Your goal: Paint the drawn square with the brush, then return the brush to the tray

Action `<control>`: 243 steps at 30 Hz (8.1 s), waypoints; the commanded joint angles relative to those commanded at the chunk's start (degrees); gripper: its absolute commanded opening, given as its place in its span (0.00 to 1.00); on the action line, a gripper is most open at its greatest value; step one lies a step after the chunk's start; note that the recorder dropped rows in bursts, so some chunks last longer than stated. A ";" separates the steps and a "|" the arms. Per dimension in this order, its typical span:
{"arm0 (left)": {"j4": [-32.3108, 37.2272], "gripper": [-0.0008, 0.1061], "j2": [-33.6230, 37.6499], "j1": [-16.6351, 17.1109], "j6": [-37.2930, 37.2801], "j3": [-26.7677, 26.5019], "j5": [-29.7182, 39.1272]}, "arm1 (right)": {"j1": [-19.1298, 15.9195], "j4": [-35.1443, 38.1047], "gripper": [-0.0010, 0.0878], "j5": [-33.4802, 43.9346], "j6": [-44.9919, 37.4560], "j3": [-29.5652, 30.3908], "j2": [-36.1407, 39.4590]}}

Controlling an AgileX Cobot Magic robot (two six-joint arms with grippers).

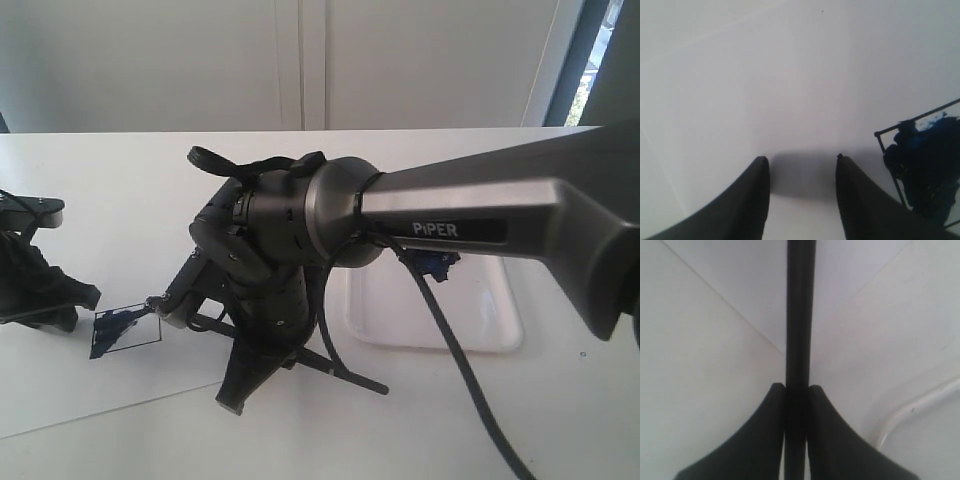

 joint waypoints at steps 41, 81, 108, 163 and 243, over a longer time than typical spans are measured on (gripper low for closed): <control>0.00 0.46 0.00 0.00 -0.49 0.00 -0.12 | 1.78 2.86 0.01 -0.22 -5.40 -3.80 3.20; 0.00 0.46 0.00 0.00 -0.66 0.00 -0.01 | 2.73 -3.67 0.01 7.40 0.73 -6.10 4.85; 0.00 0.46 0.00 0.00 -0.66 0.00 -0.01 | 2.73 -6.82 0.01 11.83 3.20 -5.99 3.05; 0.00 0.46 0.00 0.00 -0.65 0.00 0.22 | 4.31 -12.04 0.01 12.93 6.67 -5.99 4.34; -0.38 0.46 -6.79 0.00 -2.87 4.84 7.29 | 7.29 0.25 0.01 12.56 -7.08 -5.99 2.40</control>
